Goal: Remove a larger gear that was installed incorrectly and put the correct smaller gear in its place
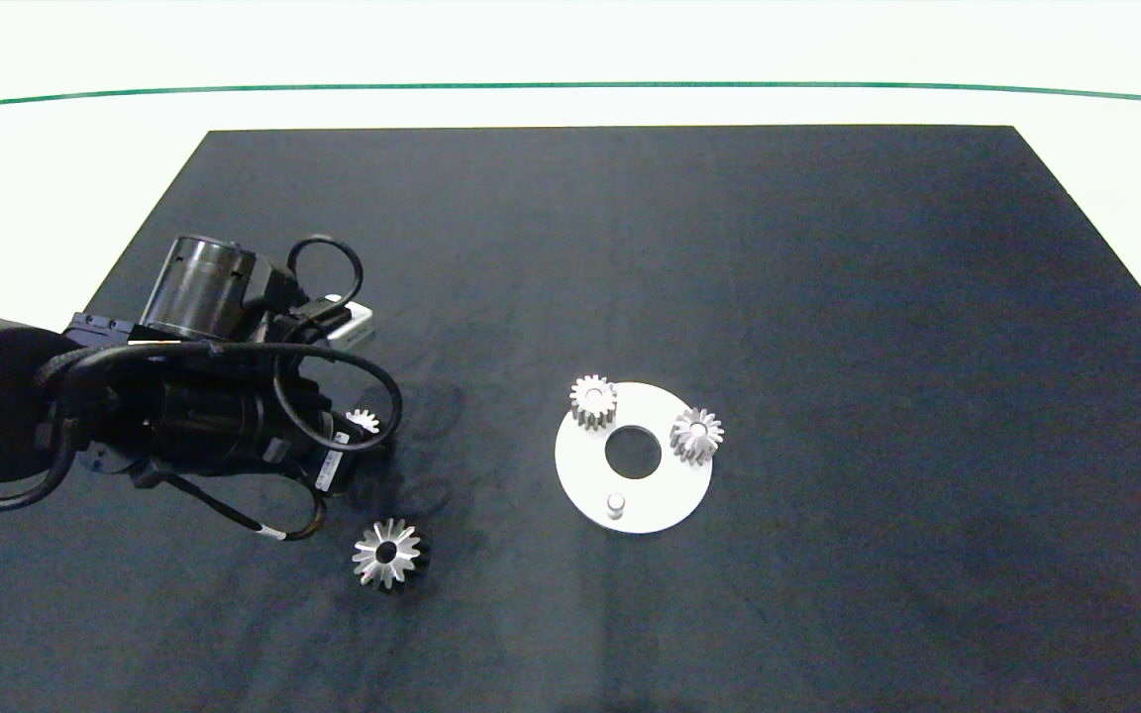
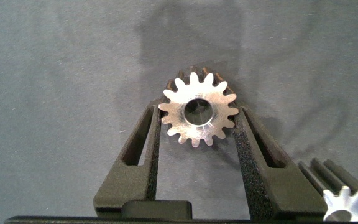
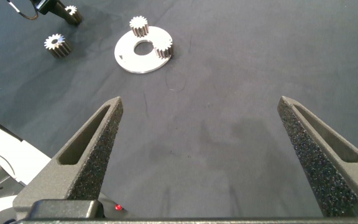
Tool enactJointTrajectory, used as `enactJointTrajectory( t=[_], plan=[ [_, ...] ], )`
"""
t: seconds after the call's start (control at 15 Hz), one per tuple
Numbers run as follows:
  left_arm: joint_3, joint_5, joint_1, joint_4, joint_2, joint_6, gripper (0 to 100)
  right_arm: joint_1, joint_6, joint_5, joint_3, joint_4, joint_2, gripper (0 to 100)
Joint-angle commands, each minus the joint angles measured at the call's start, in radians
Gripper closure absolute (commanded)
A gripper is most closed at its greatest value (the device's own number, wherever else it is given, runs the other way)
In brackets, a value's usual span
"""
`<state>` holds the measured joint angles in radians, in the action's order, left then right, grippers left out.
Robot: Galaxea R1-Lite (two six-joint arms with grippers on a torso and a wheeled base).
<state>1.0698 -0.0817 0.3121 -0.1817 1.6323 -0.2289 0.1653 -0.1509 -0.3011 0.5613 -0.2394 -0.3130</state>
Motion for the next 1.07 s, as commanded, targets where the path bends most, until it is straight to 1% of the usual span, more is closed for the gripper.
enactJointTrajectory(
  t=[0.07,0.2,0.33,0.47,0.53,0.67,0.73,0.8,0.87,0.93,1.0,1.07],
  plan=[
    [0.009,-0.001,0.010,0.001,-0.019,0.010,84,0.000,-0.001,-0.003,0.000,-0.001,0.000,0],
    [0.012,-0.001,0.027,-0.013,-0.045,0.011,84,0.000,-0.001,-0.003,0.000,-0.001,0.000,0],
    [0.027,-0.001,0.048,-0.079,-0.085,0.016,84,0.000,-0.001,-0.001,0.002,-0.001,-0.001,0],
    [0.022,-0.001,0.091,-0.114,-0.138,0.040,84,0.000,-0.001,-0.001,0.002,-0.001,0.000,0],
    [0.019,-0.004,0.117,-0.134,-0.167,0.060,84,0.000,-0.001,0.000,0.002,-0.001,0.002,0],
    [0.009,-0.018,0.188,-0.154,-0.215,0.088,84,0.000,-0.001,0.000,0.002,-0.001,0.006,0],
    [-0.008,-0.058,0.242,-0.148,-0.239,0.105,84,0.000,0.001,0.002,-0.001,-0.001,0.008,0],
    [-0.013,-0.125,0.297,-0.148,-0.252,0.117,84,0.000,0.002,0.002,-0.004,-0.001,0.008,0],
    [-0.017,-0.179,0.349,-0.148,-0.258,0.132,84,0.000,0.004,0.003,-0.003,-0.005,0.008,0],
    [-0.021,-0.216,0.401,-0.148,-0.266,0.149,84,0.000,0.002,0.003,-0.001,-0.008,0.009,0],
    [-0.021,-0.257,0.446,-0.148,-0.264,0.157,84,-0.001,0.004,0.003,0.000,-0.008,0.012,0],
    [-0.027,-0.309,0.492,-0.147,-0.256,0.158,84,-0.009,0.002,0.003,0.000,-0.009,0.015,0]
  ],
)
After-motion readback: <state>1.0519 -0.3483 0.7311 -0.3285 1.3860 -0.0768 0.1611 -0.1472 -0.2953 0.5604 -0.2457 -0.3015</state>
